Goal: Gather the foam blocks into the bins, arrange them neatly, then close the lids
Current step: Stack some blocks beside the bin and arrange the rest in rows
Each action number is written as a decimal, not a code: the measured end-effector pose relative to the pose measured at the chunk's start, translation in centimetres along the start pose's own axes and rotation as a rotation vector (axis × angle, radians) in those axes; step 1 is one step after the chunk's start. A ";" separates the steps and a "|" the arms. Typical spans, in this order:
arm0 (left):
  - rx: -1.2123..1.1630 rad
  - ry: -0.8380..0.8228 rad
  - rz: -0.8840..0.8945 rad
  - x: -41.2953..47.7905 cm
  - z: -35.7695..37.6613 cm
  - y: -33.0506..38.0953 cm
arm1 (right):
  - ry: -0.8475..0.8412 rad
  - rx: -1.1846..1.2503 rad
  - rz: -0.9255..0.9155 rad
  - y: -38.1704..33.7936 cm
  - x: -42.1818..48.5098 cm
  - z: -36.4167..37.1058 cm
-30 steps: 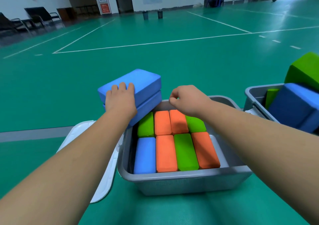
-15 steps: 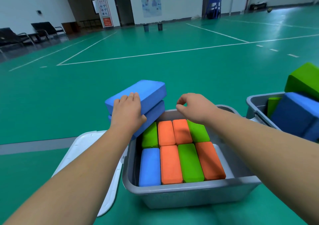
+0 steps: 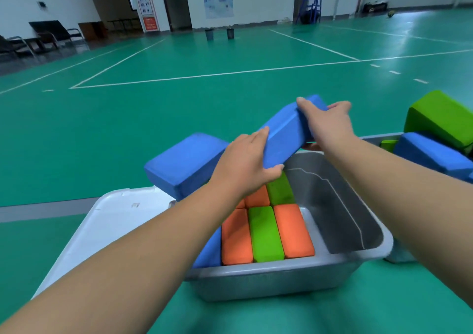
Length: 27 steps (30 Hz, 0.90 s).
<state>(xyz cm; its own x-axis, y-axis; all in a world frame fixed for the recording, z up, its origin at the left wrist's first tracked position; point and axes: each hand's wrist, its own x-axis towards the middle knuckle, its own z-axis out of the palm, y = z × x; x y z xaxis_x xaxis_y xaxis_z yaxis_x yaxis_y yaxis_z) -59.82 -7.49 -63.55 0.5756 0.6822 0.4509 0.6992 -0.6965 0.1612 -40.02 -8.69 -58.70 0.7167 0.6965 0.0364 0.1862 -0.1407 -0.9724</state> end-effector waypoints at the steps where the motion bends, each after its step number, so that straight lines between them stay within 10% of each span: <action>1: -0.042 -0.021 0.016 0.0 0.6 0.7 | 0.056 -0.064 -0.016 0.3 0.4 -0.9; 14: 0.136 -0.871 0.106 -3.2 10.5 3.8 | -0.061 -0.750 -0.342 4.9 -0.8 -6.8; 27: 0.168 -0.908 0.068 -2.0 10.9 3.7 | -0.555 -1.302 -0.283 11.7 -5.3 -4.7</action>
<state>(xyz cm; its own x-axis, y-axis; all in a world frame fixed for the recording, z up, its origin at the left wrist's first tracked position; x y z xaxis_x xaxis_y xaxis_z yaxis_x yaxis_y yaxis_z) -53.77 -9.06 -73.42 0.6795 0.6034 -0.4174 0.6633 -0.7483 -0.0020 -38.50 -17.33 -69.16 0.2607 0.9449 -0.1981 0.9610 -0.2736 -0.0402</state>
